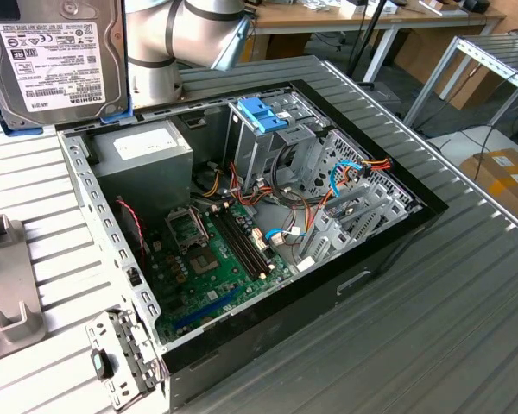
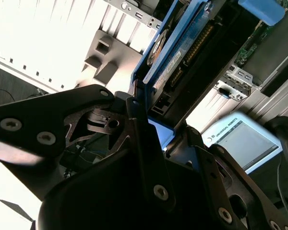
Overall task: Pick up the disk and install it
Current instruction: 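Pick up the disk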
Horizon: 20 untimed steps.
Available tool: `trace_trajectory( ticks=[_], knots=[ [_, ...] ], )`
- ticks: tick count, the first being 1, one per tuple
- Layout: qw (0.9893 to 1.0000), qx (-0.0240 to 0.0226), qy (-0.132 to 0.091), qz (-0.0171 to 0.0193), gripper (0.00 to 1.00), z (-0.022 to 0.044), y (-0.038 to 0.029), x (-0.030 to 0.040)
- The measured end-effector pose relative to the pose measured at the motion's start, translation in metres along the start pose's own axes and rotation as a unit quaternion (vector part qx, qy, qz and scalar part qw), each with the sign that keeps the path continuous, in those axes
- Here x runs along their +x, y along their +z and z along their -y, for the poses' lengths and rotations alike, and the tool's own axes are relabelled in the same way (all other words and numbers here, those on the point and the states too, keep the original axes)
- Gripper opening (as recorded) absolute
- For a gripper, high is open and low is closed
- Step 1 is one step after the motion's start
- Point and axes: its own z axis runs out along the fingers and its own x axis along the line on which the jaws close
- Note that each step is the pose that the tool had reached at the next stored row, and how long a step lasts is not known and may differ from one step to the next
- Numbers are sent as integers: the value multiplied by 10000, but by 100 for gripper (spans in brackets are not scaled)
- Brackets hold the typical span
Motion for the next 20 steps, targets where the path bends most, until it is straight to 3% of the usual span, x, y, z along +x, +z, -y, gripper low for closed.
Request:
trace_trajectory(
  ticks=[20],
  knots=[
    [10000,1,0,-11,37,133,29,121]
  ],
)
